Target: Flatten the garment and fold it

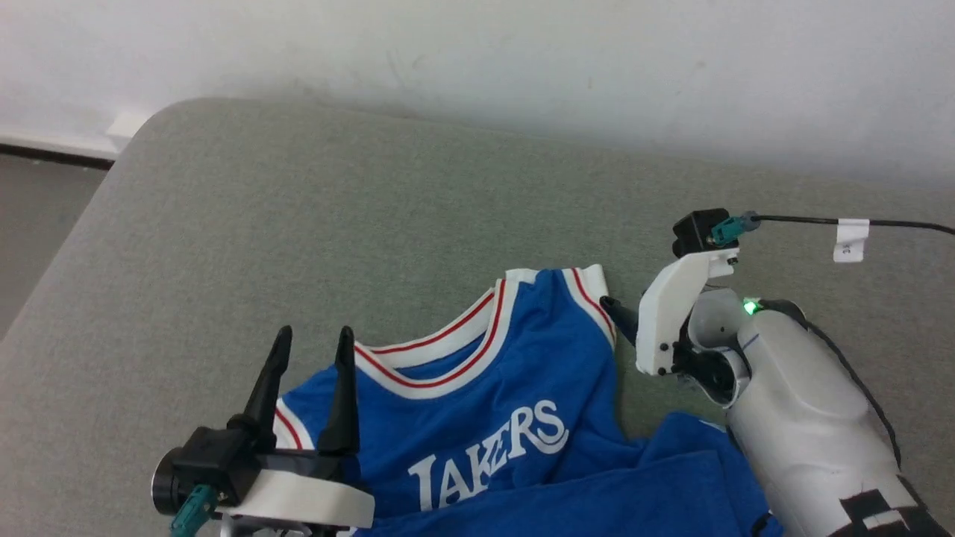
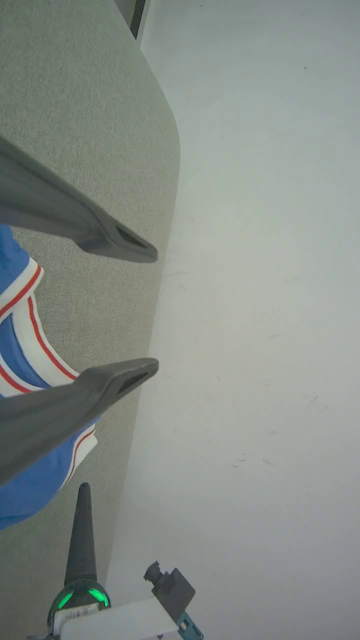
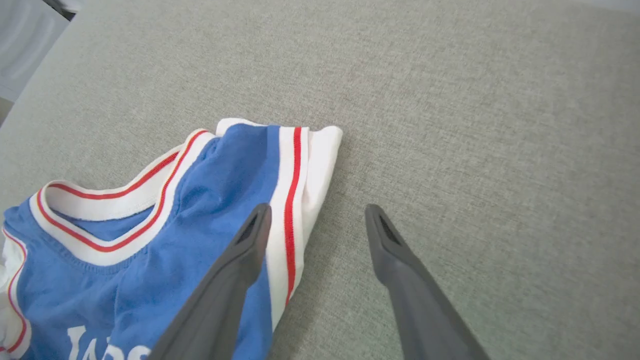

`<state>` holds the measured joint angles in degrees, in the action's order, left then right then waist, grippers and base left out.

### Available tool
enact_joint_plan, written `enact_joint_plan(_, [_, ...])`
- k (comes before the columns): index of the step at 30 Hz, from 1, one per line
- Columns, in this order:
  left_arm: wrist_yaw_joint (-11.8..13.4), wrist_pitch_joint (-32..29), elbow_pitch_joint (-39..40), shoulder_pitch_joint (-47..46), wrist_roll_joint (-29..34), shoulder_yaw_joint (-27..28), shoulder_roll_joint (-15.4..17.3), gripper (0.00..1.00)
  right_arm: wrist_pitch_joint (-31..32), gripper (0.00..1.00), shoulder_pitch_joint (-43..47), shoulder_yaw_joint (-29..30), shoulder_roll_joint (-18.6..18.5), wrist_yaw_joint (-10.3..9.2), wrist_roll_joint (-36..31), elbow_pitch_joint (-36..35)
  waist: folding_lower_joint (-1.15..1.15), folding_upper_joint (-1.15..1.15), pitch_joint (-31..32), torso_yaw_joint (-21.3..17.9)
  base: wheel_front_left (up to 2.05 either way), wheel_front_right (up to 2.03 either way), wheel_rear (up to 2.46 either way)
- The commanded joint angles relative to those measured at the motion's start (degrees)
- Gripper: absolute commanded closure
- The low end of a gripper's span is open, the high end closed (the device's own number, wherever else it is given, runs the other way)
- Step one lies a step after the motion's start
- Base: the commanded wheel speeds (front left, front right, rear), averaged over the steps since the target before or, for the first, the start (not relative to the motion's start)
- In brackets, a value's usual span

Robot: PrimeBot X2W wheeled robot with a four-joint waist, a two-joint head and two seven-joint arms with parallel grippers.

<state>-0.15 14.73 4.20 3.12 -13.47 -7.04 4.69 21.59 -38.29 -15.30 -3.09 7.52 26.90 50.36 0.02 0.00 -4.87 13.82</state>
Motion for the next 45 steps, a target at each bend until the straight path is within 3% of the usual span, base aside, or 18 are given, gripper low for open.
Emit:
enact_joint_plan(1, [-0.76,0.27,-0.07,-1.19,0.51,-0.03,-0.48,0.0,0.39,0.0,-1.62,-0.49,-0.12,-0.03,0.2,1.83,-0.02,0.0,-4.47,4.75,0.0,0.0,0.0])
enact_joint_plan(7, [-1.87,0.27,-0.61,-2.22,1.2,0.52,-1.36,0.0,6.52,0.0,-4.94,-2.92,-0.12,-0.03,1.61,10.9,-0.02,0.0,-5.51,6.31,0.0,0.0,0.0])
enact_joint_plan(8, [-1.93,0.27,-0.72,-2.21,1.27,0.71,-1.44,0.0,8.06,0.36,-4.93,-3.33,-0.08,-0.03,2.16,12.09,-0.02,0.0,-5.44,6.36,0.0,0.0,0.0])
enact_joint_plan(9, [-1.93,0.27,-0.72,-2.21,1.27,0.71,-1.44,0.0,8.06,0.36,-4.93,-3.33,-0.08,-0.03,2.16,12.09,-0.02,0.0,-5.44,6.36,0.0,0.0,0.0])
enact_joint_plan(10, [-1.98,0.27,-0.81,-2.17,1.34,0.91,-1.51,0.0,9.12,0.71,-4.89,-3.72,-0.04,-0.03,2.8,12.78,-0.02,0.0,-5.35,6.33,0.0,0.0,0.0])
enact_joint_plan(11, [-2.01,0.27,-0.86,-2.11,1.4,1.16,-1.56,0.0,9.93,1.0,-4.79,-4.06,0.0,-0.03,3.56,13.16,-0.02,0.0,-5.21,6.19,0.0,0.0,0.0])
enact_joint_plan(17, [-2.03,0.27,-1.22,-1.29,2.06,2.65,-1.72,0.0,2.23,1.0,-5.59,-7.04,-0.37,-0.03,5.23,8.32,-0.02,0.0,-3.46,3.54,0.0,0.0,0.0])
enact_joint_plan(25, [-2.11,0.27,-1.09,1.01,3.11,5.04,-1.77,0.0,-7.54,1.0,0.93,-7.19,-6.32,-0.03,7.66,-2.23,-0.02,0.0,0.56,-2.55,0.0,0.0,0.0])
enact_joint_plan(32, [-2.27,0.27,-1.44,3.07,3.88,6.15,-1.79,0.0,-8.26,1.0,16.13,0.45,-13.49,-0.03,8.18,-10.54,-0.02,0.0,2.16,-7.46,0.0,0.0,0.0])
enact_joint_plan(36, [-2.37,0.27,-1.73,3.71,4.31,6.68,-1.79,0.0,-7.62,1.0,24.08,7.47,-14.31,-0.03,6.11,-15.22,-0.02,0.0,2.38,-9.13,0.0,0.0,0.0])
enact_joint_plan(37, [-2.41,0.27,-1.78,3.82,4.38,6.84,-1.79,0.0,-7.32,0.94,25.68,8.91,-13.87,-0.03,5.46,-16.53,-0.02,0.0,2.37,-9.47,0.0,0.0,0.0])
enact_joint_plan(38, [-2.47,0.27,-1.87,3.9,4.44,6.95,-1.79,0.0,-7.17,0.55,27.14,10.29,-13.38,-0.03,4.54,-17.86,-0.02,0.0,2.43,-9.74,0.0,0.0,0.0])
enact_joint_plan(39, [-2.53,0.27,-1.99,3.98,4.43,7.06,-1.79,0.0,-7.02,0.0,28.5,11.64,-12.71,-0.03,3.68,-19.2,-0.02,0.0,2.45,-9.99,0.0,0.0,0.0])
enact_joint_plan(45, [-2.97,0.27,-3.22,4.33,4.72,7.18,-1.79,0.0,-8.0,0.0,33.71,20.86,-8.97,-0.03,-1.37,-27.46,-0.02,0.0,2.77,-10.98,0.0,0.0,0.0])
